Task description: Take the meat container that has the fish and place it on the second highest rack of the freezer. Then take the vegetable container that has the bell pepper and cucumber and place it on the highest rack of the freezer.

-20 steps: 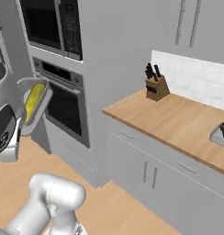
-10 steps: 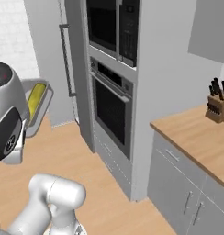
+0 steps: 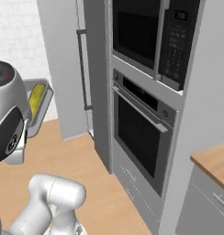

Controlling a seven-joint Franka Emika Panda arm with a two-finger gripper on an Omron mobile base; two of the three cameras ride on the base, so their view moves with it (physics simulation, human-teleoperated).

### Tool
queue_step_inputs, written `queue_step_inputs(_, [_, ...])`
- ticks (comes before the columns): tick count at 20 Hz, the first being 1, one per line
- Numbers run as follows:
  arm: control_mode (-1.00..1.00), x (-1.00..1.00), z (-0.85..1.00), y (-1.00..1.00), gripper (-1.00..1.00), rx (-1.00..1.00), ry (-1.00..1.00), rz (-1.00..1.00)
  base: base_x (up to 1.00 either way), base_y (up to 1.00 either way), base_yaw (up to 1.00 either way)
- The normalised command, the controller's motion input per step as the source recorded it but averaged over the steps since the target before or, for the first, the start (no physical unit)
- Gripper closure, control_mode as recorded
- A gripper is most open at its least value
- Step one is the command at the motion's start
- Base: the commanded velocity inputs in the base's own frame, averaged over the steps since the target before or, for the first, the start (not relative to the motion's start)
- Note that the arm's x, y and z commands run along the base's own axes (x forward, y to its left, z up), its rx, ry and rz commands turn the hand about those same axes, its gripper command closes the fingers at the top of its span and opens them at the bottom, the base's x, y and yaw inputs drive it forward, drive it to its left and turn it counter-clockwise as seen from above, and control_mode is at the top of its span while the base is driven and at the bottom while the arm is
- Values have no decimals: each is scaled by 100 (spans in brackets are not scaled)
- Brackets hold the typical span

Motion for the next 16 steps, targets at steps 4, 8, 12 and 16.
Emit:
queue_step_inputs(4, [100, 0, 0, 0, 100, 0, 0, 0, 100, 95, 1])
queue_step_inputs(8, [100, 0, 0, 0, 100, 0, 0, 0, 100, 93, 0])
queue_step_inputs(12, [100, 0, 0, 0, 100, 0, 0, 0, 100, 86, -1])
queue_step_inputs(16, [100, 0, 0, 0, 100, 0, 0, 0, 100, 95, -9])
